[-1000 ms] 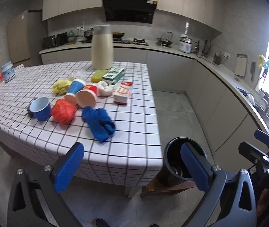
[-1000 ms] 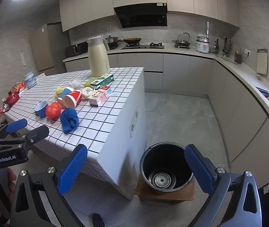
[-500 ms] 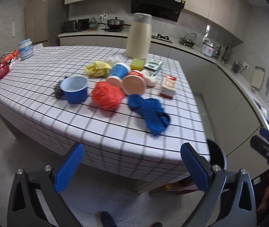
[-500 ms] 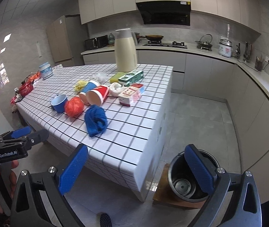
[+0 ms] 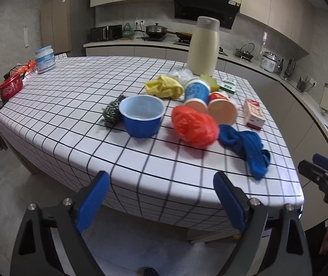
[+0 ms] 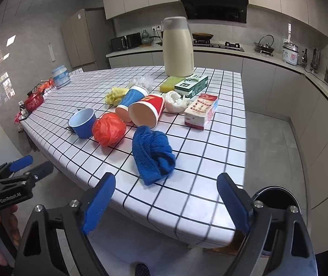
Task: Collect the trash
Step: 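Grasp the blue cup with the left tool while the right tool grasps the blue cloth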
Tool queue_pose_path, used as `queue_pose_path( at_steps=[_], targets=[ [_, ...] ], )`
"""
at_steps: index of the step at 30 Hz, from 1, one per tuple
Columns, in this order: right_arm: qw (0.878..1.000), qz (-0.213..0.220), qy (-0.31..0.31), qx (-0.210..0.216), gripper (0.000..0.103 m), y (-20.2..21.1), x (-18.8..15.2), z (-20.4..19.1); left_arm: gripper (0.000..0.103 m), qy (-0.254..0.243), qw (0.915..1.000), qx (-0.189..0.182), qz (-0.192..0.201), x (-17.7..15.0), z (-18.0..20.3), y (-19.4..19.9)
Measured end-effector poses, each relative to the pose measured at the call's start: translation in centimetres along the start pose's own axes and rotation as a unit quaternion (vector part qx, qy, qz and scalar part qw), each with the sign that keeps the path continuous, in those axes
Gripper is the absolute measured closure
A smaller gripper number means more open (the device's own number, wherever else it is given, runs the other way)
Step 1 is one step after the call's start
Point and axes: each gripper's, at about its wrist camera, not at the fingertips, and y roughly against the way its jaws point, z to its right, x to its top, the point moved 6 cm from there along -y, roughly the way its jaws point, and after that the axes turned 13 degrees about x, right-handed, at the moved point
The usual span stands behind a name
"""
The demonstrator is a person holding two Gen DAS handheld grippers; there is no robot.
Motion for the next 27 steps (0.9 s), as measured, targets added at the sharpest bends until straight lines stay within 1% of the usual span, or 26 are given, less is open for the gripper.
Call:
queue_pose_path(
  at_steps=[4,8,10,14,18,24,27],
  targets=[
    [1.0,-0.012,-0.006,-0.015,0.012,-2.9,0.1,-0.7,0.011,0.003,1.0,-0.009,-0.001,0.9,-1.4,-2.3],
    [0.999,-0.024,-0.009,-0.034,0.012,-5.3,-0.1,-0.5,0.011,0.0,0.9999,-0.011,-0.005,1.6,-1.6,-4.4],
    [0.999,-0.028,-0.014,-0.039,0.014,-6.6,-0.2,-0.1,0.011,0.001,0.9999,-0.013,-0.003,2.1,-1.7,-5.2],
    [0.998,-0.033,-0.026,-0.045,0.017,-8.2,0.1,0.5,0.011,0.006,0.9997,-0.024,0.008,3.3,-1.8,-5.9],
    [0.997,-0.039,-0.028,-0.053,0.019,-9.7,0.4,1.1,0.011,0.001,0.9996,-0.029,0.003,4.0,-1.5,-7.5],
    [0.997,-0.046,-0.04,-0.057,0.02,-11.8,0.7,2.1,0.011,-0.007,0.9997,-0.024,-0.005,4.5,-1.3,-10.1],
    [0.996,-0.052,-0.044,-0.057,0.024,-13.0,0.8,2.6,0.011,-0.007,0.9997,-0.024,-0.009,4.7,-1.3,-11.3]
  ],
)
